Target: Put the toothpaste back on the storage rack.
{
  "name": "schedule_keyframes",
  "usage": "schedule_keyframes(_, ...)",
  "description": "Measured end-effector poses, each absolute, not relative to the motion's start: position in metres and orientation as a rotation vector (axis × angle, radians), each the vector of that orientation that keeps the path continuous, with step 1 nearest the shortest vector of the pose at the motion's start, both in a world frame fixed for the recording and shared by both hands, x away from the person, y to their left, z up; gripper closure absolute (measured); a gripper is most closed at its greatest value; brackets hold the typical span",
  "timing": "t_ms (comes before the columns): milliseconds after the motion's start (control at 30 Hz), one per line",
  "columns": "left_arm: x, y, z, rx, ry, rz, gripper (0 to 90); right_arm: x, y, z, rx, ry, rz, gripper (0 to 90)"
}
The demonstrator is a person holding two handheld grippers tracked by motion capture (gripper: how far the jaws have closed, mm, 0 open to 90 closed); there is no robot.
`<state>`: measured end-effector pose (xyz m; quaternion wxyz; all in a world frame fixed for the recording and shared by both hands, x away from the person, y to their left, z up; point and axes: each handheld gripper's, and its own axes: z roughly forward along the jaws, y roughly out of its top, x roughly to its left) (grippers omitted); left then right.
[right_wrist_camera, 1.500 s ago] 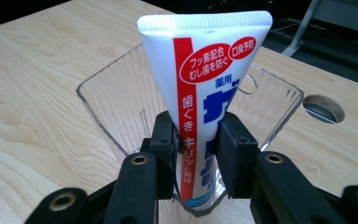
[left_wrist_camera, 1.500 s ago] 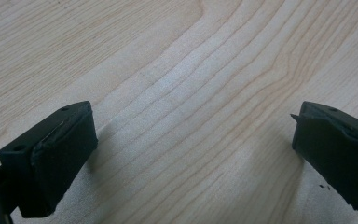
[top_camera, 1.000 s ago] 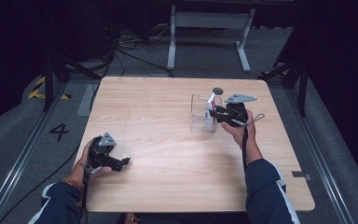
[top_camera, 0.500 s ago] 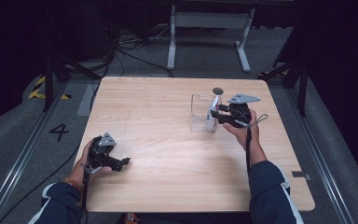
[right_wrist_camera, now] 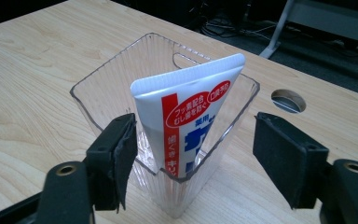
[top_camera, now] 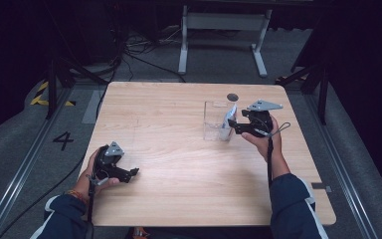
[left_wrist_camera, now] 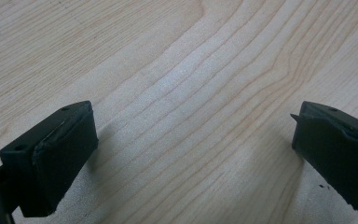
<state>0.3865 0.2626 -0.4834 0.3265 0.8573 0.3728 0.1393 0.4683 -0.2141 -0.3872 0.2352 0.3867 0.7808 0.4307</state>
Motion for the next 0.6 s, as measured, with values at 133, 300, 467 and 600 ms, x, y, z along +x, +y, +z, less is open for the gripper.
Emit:
schedule_keyframes(133,0.387,0.263,-0.483,2.246,0.977,0.365,0.4,0.465,-0.215,-0.385,1.050,2.150,1.152,28.7)
schedule_keyframes(300,0.387,0.263,-0.483,2.246,0.977,0.365,0.4,0.460,-0.219,-0.382,1.039,2.152,1.123,27.5)
schedule_keyframes(467,0.386,0.263,-0.483,2.246,0.977,0.366,0.4,0.455,-0.222,-0.379,1.034,2.136,1.091,28.6)
schedule_keyframes(600,0.387,0.263,-0.483,2.246,0.977,0.365,0.4,0.450,-0.226,-0.378,1.022,2.164,1.068,28.4)
